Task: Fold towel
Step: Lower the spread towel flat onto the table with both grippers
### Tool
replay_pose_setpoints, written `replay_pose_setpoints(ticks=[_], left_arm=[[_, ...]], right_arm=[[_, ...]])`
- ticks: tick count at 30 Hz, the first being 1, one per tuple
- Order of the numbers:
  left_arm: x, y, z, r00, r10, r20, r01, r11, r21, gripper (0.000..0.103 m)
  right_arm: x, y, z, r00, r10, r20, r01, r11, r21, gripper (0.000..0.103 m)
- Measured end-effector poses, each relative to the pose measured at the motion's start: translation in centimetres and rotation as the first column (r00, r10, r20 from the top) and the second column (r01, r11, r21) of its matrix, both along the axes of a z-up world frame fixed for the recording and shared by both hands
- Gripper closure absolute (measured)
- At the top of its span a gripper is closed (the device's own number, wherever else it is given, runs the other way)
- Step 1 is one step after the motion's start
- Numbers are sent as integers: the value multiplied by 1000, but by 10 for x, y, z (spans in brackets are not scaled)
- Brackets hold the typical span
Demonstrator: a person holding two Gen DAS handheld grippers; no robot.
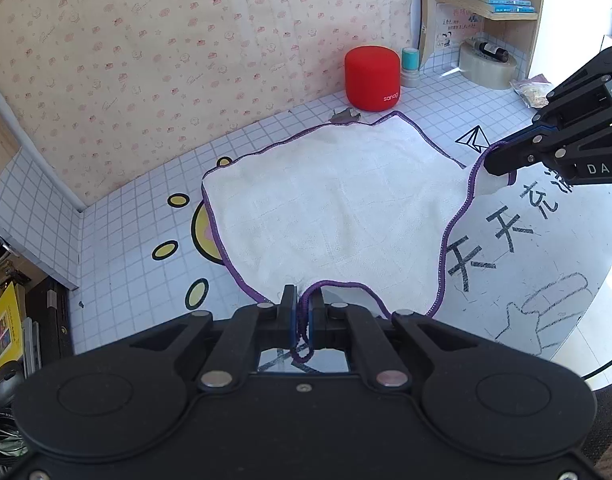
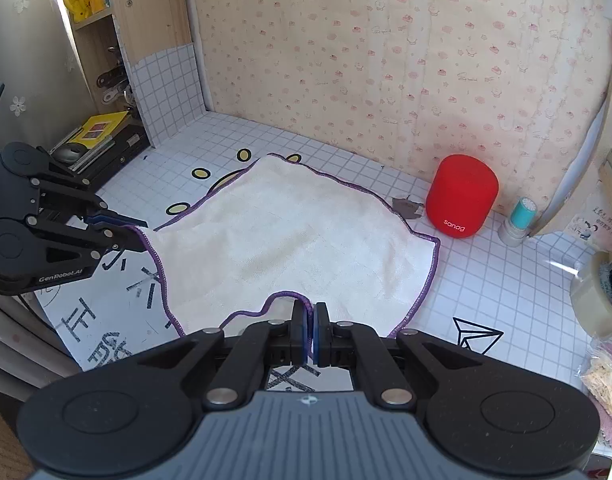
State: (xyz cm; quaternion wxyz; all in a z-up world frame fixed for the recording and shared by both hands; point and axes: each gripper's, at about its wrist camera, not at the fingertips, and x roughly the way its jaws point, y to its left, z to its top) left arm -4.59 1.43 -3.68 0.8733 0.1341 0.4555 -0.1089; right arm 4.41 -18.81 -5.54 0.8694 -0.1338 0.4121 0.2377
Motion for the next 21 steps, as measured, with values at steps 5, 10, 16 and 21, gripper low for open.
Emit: replay_pose_setpoints(ticks=[5,10,16,21], left_arm=[[-6,-4,-6,1000,-5,-18,5,1000,2,97],[-14,-10,-15,999,-14,-43,14,1000,5,97],[-24,-17,-25,997,-34,-76,35,999,14,97],[-31,-17,-34,993,-34,-109,36,999,12,96]], right_arm=[[-7,-4,-8,1000,-3,-22,2,1000,-10,101],[-14,-9,-18,999,-5,-52,4,1000,-23,101],[-23,-16,-33,995,-9,-96,5,999,-42,101],[-30,-22,-45,991,-12,-133,5,998,-57,101]])
